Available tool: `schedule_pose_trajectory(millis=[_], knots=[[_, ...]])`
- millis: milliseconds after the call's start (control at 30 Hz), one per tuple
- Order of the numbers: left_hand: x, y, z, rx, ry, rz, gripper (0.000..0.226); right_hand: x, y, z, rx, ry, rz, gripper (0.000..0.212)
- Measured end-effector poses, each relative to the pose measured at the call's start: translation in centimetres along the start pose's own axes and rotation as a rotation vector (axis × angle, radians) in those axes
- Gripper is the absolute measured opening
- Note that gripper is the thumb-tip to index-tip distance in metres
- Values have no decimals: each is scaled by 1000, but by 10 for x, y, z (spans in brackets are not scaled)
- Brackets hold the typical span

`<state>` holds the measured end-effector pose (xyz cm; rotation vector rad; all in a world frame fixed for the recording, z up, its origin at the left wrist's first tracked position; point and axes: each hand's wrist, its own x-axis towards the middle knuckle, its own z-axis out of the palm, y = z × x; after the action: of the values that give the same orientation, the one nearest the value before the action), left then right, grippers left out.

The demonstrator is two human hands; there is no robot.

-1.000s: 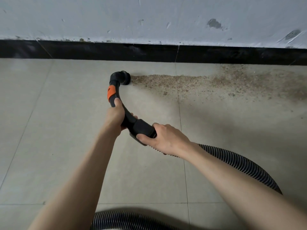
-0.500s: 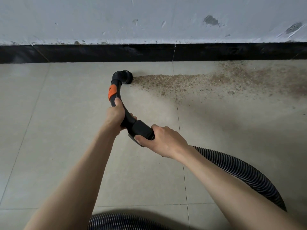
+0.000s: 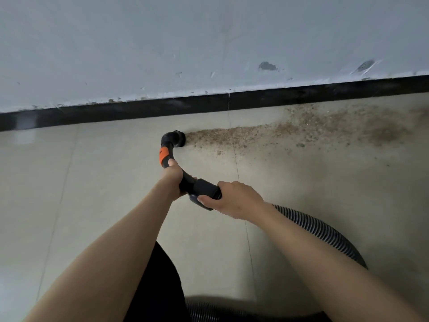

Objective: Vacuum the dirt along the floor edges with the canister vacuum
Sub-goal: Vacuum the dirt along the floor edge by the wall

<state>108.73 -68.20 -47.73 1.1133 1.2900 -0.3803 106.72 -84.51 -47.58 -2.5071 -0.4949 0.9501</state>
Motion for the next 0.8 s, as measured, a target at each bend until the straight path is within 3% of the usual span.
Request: schedule_pose_trajectory(millis=[400, 800], knots=[[1, 2, -11, 30, -33, 14, 59, -11, -17, 6, -95, 42, 50, 61], [12, -11, 21, 119, -44, 97, 50, -20, 11, 0, -95, 43, 120, 58]])
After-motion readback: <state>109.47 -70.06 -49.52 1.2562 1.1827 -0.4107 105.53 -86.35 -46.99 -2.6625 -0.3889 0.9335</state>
